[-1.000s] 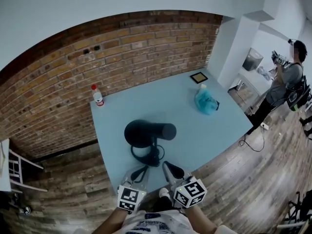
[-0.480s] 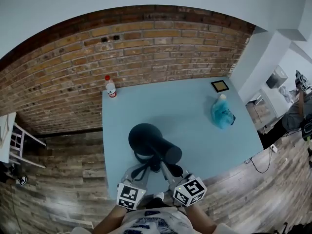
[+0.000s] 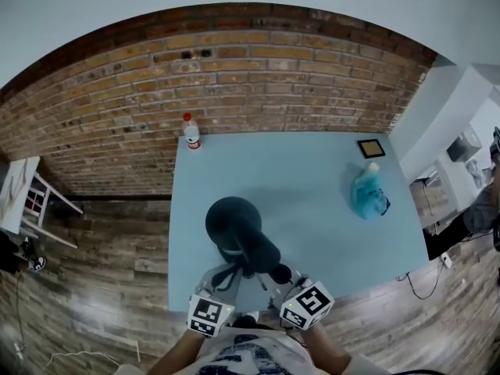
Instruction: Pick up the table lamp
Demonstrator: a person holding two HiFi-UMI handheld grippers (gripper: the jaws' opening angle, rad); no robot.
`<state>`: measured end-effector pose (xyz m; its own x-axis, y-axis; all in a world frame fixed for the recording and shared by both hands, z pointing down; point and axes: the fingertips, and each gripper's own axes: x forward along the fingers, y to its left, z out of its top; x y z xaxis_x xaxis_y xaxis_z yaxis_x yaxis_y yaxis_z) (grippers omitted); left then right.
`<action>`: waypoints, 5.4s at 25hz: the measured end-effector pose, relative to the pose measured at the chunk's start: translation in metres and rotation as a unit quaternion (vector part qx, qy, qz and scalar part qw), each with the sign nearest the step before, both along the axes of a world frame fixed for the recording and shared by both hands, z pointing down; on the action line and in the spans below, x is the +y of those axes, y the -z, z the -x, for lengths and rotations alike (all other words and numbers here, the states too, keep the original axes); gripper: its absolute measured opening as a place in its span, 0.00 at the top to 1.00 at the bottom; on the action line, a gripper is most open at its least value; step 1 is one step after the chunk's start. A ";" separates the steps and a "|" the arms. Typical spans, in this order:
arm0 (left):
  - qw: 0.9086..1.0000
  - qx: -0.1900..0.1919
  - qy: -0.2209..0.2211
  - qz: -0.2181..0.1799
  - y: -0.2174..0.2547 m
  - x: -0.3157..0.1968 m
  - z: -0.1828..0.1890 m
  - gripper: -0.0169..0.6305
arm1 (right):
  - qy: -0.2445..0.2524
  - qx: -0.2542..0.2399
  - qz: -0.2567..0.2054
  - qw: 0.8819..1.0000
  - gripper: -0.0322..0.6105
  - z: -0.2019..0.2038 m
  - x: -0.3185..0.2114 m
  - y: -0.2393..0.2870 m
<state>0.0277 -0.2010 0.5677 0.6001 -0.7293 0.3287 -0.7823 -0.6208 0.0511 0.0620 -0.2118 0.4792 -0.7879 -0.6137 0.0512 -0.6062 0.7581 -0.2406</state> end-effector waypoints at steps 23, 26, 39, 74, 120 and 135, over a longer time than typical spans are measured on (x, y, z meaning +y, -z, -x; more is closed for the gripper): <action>1.000 -0.010 -0.008 0.003 -0.011 -0.007 -0.001 0.99 | 0.072 0.006 -0.018 0.997 0.79 0.012 -0.011 0.009; 1.000 -0.012 -0.009 0.004 -0.013 -0.006 0.000 0.98 | 0.088 0.010 -0.022 0.996 0.72 0.017 -0.013 0.011; 1.000 -0.016 -0.011 0.010 -0.021 -0.002 0.001 0.99 | 0.122 0.012 -0.032 0.992 0.79 0.021 -0.017 0.013; 0.995 -0.025 -0.060 0.074 -0.078 -0.011 -0.032 0.91 | 0.140 0.000 -0.040 0.989 0.87 0.024 -0.013 0.013; 0.998 -0.029 -0.014 0.055 -0.071 -0.017 -0.042 0.91 | 0.144 -0.012 -0.032 0.989 0.88 0.010 -0.010 0.024; 0.999 -0.028 -0.026 0.032 -0.046 -0.026 -0.049 0.91 | 0.137 -0.008 -0.057 0.989 0.88 0.000 -0.015 0.050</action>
